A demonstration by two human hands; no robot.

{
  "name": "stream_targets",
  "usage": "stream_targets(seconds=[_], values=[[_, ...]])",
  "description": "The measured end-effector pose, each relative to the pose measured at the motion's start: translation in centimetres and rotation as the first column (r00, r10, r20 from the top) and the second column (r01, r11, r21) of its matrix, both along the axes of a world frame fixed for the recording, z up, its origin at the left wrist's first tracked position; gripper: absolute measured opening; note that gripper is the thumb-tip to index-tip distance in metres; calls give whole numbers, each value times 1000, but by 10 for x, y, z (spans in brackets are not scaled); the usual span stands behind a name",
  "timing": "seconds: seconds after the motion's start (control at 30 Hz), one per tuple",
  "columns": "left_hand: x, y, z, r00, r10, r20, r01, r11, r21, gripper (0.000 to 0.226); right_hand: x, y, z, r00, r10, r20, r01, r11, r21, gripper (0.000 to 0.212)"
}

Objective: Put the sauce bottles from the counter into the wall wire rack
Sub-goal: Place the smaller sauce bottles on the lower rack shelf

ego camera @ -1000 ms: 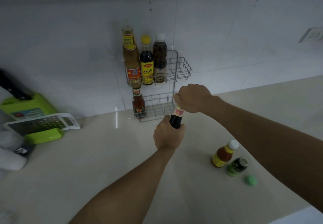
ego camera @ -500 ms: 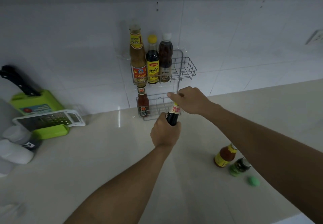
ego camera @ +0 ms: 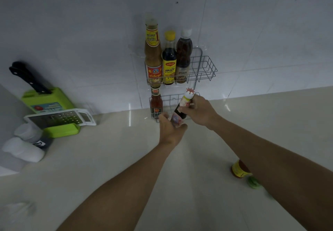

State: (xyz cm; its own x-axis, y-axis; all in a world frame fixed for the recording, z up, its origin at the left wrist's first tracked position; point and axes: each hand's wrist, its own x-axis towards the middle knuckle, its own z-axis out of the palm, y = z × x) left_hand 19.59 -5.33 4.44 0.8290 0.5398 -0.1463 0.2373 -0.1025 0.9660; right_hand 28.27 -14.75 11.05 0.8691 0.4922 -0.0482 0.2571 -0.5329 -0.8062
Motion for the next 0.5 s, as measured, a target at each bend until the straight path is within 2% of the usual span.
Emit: stream_targets(seconds=[0.1,0.2,0.27,0.37,0.5], values=[[6,27,-12,992,29,-124,-27,999,19,76,14,14,3,997,10,75,-13,999,34,39],[12,52,-17,966,45,-256,-33,998,49,86,24,28,-2,989,42,145,-50,997,57,31],[17,62,-18,945,37,-324,-20,998,56,84,28,36,-10,981,64,184,-74,996,49,27],[27,74,-15,943,45,-328,-35,999,35,80,33,46,-26,965,113,236,-122,992,21,18],[36,82,-13,941,-53,-333,29,997,-76,59,39,61,-39,968,151,202,-152,988,-11,21]])
